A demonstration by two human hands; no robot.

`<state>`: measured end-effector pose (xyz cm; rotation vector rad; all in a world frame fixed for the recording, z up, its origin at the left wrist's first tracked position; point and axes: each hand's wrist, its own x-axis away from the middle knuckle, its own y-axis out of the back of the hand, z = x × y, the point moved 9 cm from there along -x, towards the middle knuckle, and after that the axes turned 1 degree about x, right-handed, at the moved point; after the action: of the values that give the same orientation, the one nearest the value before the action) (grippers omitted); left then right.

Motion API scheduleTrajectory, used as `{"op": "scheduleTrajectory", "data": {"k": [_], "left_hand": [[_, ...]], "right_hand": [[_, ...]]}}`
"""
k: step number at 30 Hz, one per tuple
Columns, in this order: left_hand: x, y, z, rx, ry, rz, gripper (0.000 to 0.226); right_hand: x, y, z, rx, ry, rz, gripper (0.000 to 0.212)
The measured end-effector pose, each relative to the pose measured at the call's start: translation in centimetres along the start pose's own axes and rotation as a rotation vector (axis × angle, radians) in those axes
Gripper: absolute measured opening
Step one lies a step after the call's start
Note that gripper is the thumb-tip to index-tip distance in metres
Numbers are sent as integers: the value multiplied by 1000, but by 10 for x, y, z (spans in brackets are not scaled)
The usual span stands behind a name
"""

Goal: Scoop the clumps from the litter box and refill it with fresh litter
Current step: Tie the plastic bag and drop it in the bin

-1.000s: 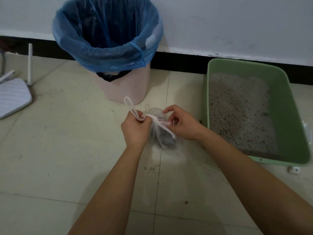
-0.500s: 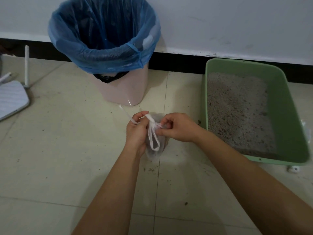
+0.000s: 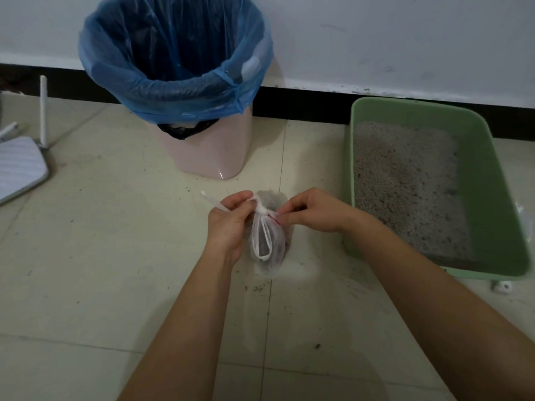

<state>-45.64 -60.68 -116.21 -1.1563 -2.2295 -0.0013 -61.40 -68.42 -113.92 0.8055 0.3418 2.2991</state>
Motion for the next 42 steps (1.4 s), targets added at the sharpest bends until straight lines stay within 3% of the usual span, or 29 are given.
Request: {"op": "scheduleTrajectory", "data": {"k": [6, 11, 18, 22, 25, 32, 35, 37, 42], "left_hand": [[-1, 1, 4, 78, -18, 34, 27], [-2, 1, -1, 91, -22, 56, 23], [1, -14, -18, -84, -122, 122, 21], [3, -13, -21, -219, -165, 112, 22], [3, -11, -22, -209, -165, 108, 14], [6, -21, -32, 386, -21, 112, 35], [5, -18, -34, 338, -21, 38, 46], [0, -7, -36, 240, -29, -49, 47], [-7, 18, -8, 10, 11, -153, 41]], "right_hand": [[1, 11, -3, 95, -9, -76, 13], [5, 27, 9, 95, 102, -330, 11], [4, 22, 20, -170, 113, -221, 25], [8, 23, 27, -125, 158, -254, 15], [10, 25, 30, 57, 180, -301, 12], [18, 13, 56, 615, 373, -341, 18], [24, 3, 64, 1011, 483, -446, 14], [25, -3, 54, 1207, 445, -438, 22], [19, -12, 13, 1362, 256, -268, 39]]}}
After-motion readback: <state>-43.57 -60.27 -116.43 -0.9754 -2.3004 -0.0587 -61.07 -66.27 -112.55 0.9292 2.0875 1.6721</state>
